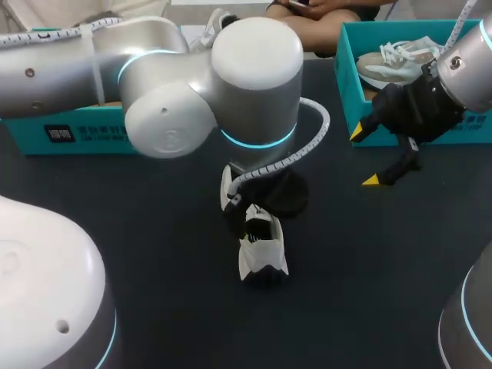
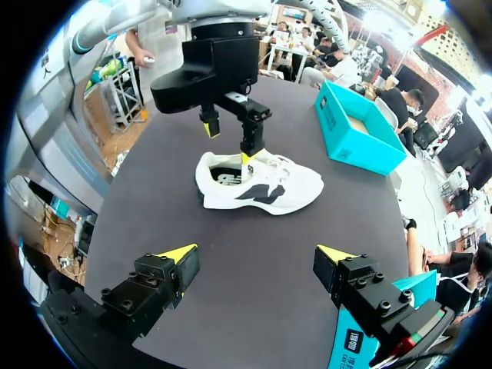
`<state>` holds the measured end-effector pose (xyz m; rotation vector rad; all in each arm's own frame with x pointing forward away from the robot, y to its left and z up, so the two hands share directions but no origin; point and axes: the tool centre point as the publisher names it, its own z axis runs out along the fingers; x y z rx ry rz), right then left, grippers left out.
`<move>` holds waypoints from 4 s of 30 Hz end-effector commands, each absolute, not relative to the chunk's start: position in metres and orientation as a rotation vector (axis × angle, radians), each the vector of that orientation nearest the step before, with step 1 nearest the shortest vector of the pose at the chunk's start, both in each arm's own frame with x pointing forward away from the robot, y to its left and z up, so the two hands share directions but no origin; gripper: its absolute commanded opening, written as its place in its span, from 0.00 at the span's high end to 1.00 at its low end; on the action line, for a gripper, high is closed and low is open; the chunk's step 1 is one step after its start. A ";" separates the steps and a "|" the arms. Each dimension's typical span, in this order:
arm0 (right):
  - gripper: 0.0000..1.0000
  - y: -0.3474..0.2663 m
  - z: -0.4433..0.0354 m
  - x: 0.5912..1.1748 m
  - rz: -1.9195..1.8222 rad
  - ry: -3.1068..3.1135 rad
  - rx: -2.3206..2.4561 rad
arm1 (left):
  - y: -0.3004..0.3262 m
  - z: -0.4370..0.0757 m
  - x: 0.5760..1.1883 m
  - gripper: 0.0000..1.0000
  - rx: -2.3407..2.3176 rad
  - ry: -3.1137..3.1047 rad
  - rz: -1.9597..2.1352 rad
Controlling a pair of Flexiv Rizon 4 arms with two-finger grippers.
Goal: Take the shoe out of the shoebox, open the shoe tongue, remove and reinsert the insole, then place the shoe into the shoebox
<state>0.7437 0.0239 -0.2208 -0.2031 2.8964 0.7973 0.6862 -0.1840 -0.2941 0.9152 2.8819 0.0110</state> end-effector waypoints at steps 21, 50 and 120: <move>0.00 0.025 -0.222 0.743 0.792 2.896 -0.201 | -0.201 -0.323 0.641 0.17 0.149 3.010 -0.200; 0.00 0.025 -0.222 0.743 0.792 2.896 -0.201 | -0.200 -0.387 0.634 0.49 -0.028 3.114 -0.115; 0.00 0.025 -0.222 0.743 0.792 2.896 -0.201 | -0.022 -0.195 0.650 1.00 0.460 3.330 -0.178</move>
